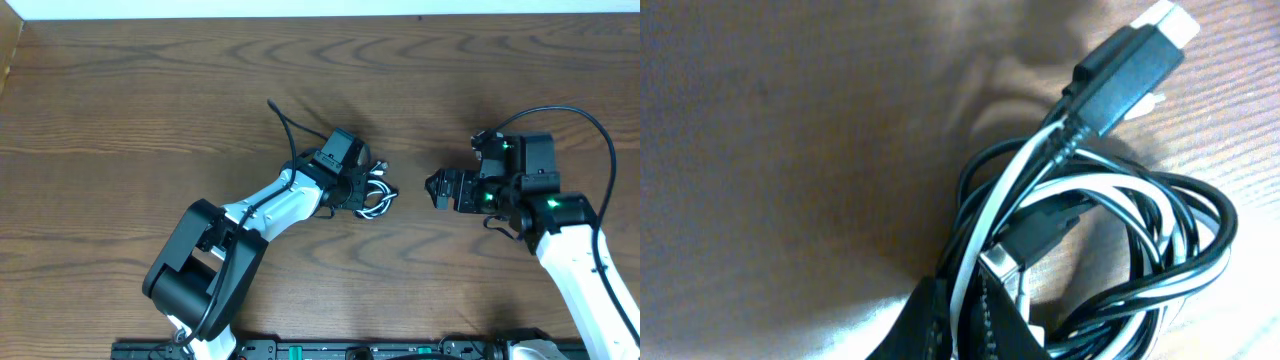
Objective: Untangle cables
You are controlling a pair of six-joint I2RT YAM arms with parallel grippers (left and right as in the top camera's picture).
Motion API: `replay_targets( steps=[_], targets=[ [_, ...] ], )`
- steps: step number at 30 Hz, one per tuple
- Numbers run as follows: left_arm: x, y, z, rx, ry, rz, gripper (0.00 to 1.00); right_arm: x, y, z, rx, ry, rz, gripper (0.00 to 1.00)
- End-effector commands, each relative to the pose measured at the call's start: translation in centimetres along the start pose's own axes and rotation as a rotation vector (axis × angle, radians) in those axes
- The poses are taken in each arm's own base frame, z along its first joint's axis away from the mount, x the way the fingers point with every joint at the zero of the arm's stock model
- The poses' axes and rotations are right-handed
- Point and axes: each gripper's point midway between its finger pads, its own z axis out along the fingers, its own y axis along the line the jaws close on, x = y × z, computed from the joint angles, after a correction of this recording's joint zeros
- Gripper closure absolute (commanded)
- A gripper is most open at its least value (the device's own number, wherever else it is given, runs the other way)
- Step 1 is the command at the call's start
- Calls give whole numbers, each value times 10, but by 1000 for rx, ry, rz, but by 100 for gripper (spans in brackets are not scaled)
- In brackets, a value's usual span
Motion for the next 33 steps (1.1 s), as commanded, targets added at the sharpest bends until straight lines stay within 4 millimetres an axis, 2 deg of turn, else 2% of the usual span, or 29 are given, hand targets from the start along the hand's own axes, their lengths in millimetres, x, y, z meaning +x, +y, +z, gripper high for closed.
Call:
replay_targets(
  steps=[1,6,9,13,17,21,25,29,33],
  targets=[
    [13,-2,-2,8,59,-117,92,11,-4,13,7,55,187,1],
    [29,-2,-3,16,130,-132,92,23,-11,36,34,120,302,1],
    [35,-14,-5,83,167,-136,92,26,-4,55,-6,162,298,9],
    [37,-20,-6,114,185,-138,92,37,12,74,-78,237,286,17],
    [38,-21,-6,121,188,-139,92,52,13,92,-56,300,350,26],
    [38,-21,-6,120,188,-139,92,69,18,103,-54,375,403,28],
    [38,-21,-6,120,188,-139,92,79,23,109,-56,412,414,33],
    [38,-21,-6,120,188,-139,92,76,24,110,-61,404,414,47],
    [38,-21,-6,120,188,-139,92,70,26,112,-73,379,404,69]
  ],
)
